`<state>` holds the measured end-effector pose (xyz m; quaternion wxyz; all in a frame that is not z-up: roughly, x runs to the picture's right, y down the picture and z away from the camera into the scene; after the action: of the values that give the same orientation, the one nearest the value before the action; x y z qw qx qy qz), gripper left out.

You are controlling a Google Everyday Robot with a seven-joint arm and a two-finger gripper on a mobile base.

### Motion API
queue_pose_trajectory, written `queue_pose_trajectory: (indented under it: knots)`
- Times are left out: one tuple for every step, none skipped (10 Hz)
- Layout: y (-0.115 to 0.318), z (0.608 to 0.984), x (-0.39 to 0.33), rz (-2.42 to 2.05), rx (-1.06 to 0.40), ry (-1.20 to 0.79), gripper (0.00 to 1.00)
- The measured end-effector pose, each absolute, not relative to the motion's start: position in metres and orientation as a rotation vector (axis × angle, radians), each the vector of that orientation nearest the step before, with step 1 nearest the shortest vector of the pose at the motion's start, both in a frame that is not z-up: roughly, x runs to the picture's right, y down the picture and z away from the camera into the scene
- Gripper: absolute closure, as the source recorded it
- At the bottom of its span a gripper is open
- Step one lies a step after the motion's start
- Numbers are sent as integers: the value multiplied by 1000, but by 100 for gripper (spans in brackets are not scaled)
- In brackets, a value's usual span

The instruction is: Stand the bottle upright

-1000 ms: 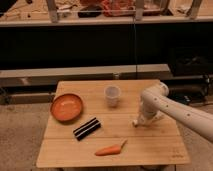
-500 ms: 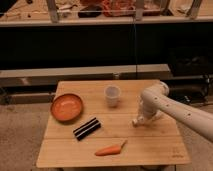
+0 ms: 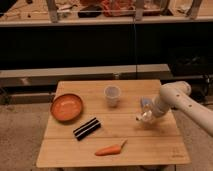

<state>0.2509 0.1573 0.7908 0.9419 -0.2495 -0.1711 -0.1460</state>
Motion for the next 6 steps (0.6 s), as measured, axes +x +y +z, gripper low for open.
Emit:
queue_pose_trajectory:
  knots:
    - [147,768,254,-262,-472,-407,44]
    - [142,751,257,-236,-446,-458,44]
    - [138,735,261,-211,-422,-510,44]
    - [137,728,262,-198,-416,-547,44]
    - [136,722,263,-172,-414,-636,44]
    - [137,719,264,-141,-416,-746,44]
